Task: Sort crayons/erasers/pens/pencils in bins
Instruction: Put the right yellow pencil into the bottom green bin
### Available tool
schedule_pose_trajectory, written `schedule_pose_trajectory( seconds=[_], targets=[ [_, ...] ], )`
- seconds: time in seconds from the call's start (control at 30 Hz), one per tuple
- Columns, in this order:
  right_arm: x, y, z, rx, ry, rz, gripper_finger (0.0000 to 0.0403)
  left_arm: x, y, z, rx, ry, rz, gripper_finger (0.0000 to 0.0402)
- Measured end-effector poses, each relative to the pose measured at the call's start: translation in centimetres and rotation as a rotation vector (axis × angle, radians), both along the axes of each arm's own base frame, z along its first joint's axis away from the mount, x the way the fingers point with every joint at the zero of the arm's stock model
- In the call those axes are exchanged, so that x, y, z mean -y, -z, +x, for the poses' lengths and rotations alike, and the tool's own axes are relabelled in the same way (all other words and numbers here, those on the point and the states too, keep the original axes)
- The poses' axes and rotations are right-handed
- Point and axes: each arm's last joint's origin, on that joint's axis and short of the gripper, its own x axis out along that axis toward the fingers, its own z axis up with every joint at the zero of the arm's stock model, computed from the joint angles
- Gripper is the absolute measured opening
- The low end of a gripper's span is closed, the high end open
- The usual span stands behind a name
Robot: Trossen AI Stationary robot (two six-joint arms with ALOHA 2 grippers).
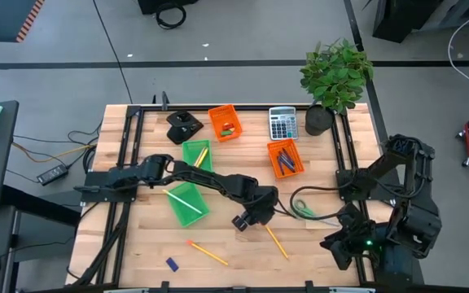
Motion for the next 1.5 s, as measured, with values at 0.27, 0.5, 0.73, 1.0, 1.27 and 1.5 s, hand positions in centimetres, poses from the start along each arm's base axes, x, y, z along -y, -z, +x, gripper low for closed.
schedule_pose_trajectory(
  seconds=[0.27,0.5,0.73,1.0,1.27,1.5],
  targets=[
    [0.1,0.0,0.1,-0.004,0.005,-0.002,0.0127,0.4,1.1,0.3,-0.006,-0.018,-0.007,0.0171],
    [0.1,0.0,0.1,-0.017,-0.003,0.001,0.0127,1.2,1.4,0.3,-0.002,-0.034,-0.022,0.0144],
    [0.1,0.1,0.1,-0.019,-0.006,-0.004,0.0127,1.7,1.5,0.2,-0.015,-0.041,-0.031,0.0075],
    [0.5,0.2,-0.1,-0.052,-0.045,-0.071,0.0127,-0.1,-0.8,-2.1,-0.222,-0.173,-0.034,0.0027],
    [1.3,0.4,-0.4,-0.094,-0.14,-0.232,0.0127,-0.7,-9.6,-6.0,-0.205,-0.186,0.035,0.0028],
    [1.6,0.4,-0.1,-0.074,-0.187,-0.3,0.0127,-1.3,-13.2,-10.5,-0.393,-0.284,0.131,0.0027]
  ],
)
